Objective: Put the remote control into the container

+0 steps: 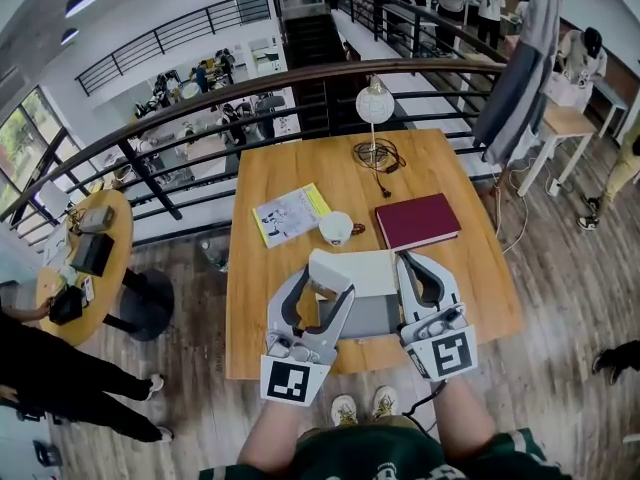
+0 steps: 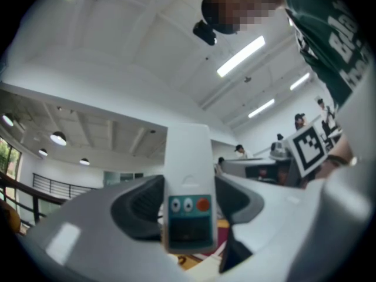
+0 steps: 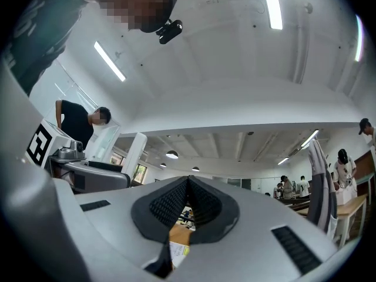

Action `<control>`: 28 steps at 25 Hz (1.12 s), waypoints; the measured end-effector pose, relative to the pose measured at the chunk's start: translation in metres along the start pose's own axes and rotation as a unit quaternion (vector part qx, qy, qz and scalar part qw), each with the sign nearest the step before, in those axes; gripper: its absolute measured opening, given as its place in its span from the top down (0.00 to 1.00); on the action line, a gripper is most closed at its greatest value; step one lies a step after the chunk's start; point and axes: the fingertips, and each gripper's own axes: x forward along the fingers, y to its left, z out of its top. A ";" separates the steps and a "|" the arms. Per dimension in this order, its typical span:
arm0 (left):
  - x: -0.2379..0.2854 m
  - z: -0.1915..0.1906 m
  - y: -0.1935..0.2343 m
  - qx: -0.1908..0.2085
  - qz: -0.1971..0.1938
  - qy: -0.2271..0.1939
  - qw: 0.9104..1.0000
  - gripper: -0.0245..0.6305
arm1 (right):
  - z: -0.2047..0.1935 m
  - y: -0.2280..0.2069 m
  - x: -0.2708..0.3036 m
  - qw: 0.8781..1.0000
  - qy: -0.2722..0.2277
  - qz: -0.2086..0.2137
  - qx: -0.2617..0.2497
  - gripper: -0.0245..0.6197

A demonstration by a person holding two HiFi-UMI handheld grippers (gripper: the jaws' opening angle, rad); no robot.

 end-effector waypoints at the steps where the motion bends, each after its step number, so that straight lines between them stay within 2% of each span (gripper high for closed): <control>1: 0.001 0.000 0.001 -0.002 0.002 -0.001 1.000 0.55 | -0.001 0.001 0.000 1.000 0.002 0.003 -0.002 0.94; 5: 0.007 -0.004 0.001 0.003 0.000 0.003 1.000 0.55 | -0.005 -0.003 0.003 1.000 0.005 0.006 0.003 0.94; 9: 0.009 -0.020 -0.006 0.059 -0.026 0.035 0.997 0.55 | -0.008 -0.010 0.004 1.000 0.007 0.004 0.004 0.94; 14: 0.013 -0.049 -0.018 0.077 -0.056 0.074 0.993 0.55 | -0.015 -0.022 0.003 1.000 0.009 -0.004 0.012 0.94; 18: 0.013 -0.076 -0.031 0.095 -0.080 0.121 0.985 0.55 | -0.019 -0.025 0.002 1.000 0.009 -0.005 0.015 0.94; 22: 0.014 -0.097 -0.046 0.091 -0.107 0.156 0.978 0.55 | -0.021 -0.026 0.002 1.000 0.011 -0.003 0.015 0.94; 28: 0.020 -0.130 -0.064 0.097 -0.170 0.200 0.960 0.55 | -0.026 -0.021 0.004 1.000 0.017 0.002 0.001 0.94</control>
